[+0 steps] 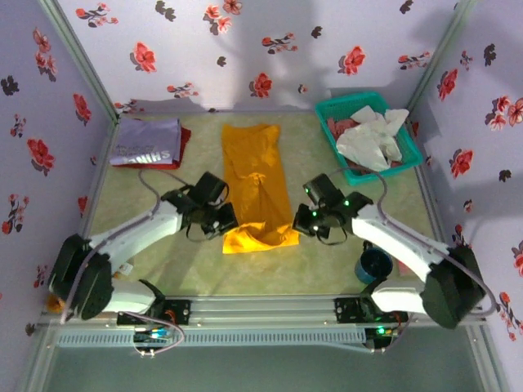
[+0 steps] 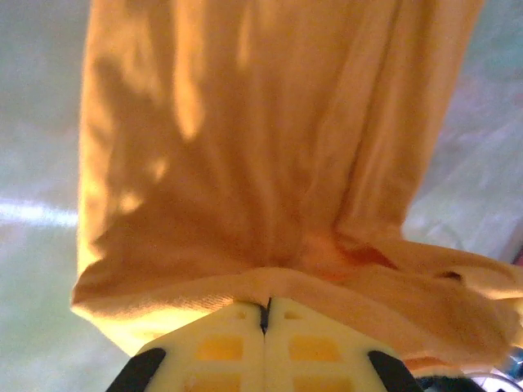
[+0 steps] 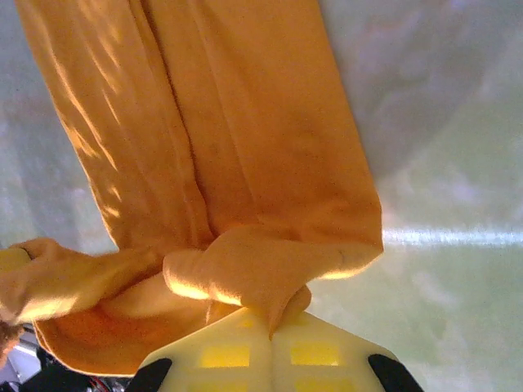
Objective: Fold and stack the t-shirts
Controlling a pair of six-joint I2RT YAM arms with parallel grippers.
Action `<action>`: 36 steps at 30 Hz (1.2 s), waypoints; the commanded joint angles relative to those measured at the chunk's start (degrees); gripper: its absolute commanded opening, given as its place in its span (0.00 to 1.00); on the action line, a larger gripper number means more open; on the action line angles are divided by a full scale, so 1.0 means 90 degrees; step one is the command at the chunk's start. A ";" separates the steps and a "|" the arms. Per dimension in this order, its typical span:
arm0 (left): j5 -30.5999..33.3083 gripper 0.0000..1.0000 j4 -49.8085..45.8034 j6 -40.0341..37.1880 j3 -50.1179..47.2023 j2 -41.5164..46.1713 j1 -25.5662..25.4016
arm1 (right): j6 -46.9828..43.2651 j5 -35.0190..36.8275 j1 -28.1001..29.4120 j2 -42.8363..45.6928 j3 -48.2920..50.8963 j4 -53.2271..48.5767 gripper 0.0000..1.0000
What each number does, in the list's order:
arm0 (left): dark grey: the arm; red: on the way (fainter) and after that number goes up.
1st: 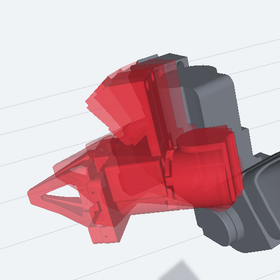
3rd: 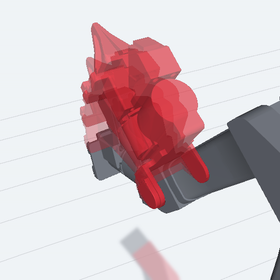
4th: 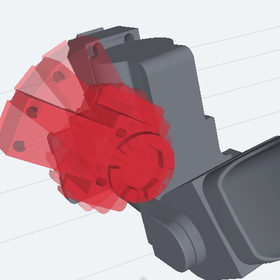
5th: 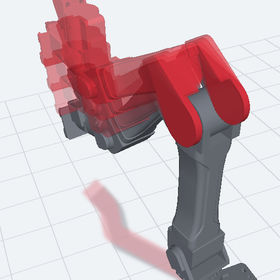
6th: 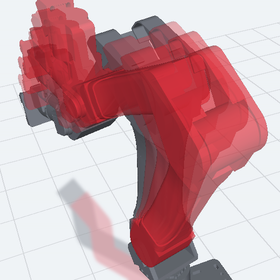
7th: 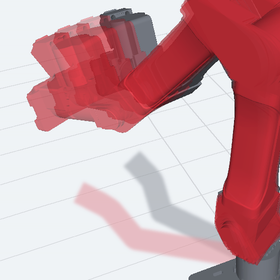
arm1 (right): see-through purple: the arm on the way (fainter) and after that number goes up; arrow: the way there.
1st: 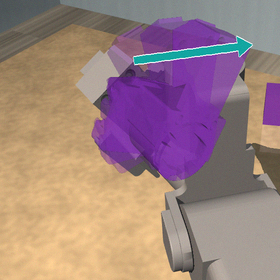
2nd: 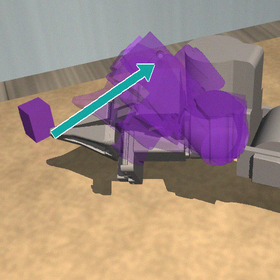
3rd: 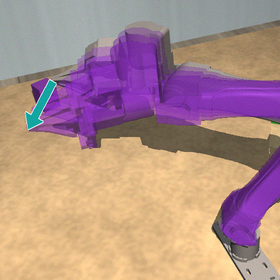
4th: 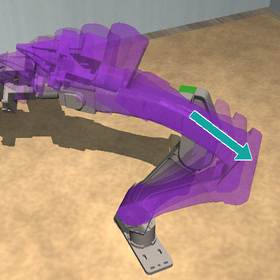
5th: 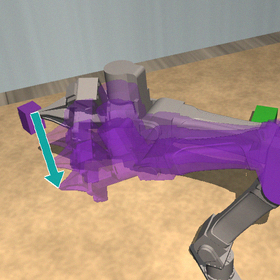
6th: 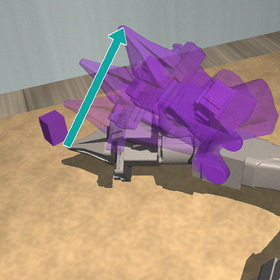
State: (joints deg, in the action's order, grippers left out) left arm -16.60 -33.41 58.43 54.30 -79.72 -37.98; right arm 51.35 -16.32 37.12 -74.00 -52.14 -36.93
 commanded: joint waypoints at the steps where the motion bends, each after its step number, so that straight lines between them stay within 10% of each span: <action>1: -0.0421 0.00 -0.0320 -0.1087 0.0820 -0.0631 0.0378 | -0.0935 -0.0261 -0.0229 -0.0658 -0.0784 -0.0405 0.00; 26: -0.0857 0.00 -0.0263 -0.1975 0.2728 -0.3199 0.2032 | -0.1822 -0.0191 -0.1231 -0.4191 -0.3870 -0.0680 0.00; 29: -0.0945 0.00 -0.0131 -0.1875 0.2810 -0.3479 0.2190 | -0.1855 -0.0317 -0.1344 -0.4571 -0.4111 -0.0679 0.13; 32: -0.1232 0.25 -0.0003 -0.1865 0.3022 -0.3708 0.2308 | -0.1945 -0.0290 -0.1419 -0.4685 -0.4377 -0.0858 0.42; 36: -0.1251 0.42 -0.0002 -0.1873 0.3151 -0.3388 0.2356 | -0.1990 0.0023 -0.1417 -0.4096 -0.4195 -0.1033 0.55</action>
State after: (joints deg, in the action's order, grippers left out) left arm -25.78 -34.26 41.78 80.18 -112.75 -17.19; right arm 34.44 -17.82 24.60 -115.39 -89.21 -43.24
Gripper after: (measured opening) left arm 0.401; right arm 0.534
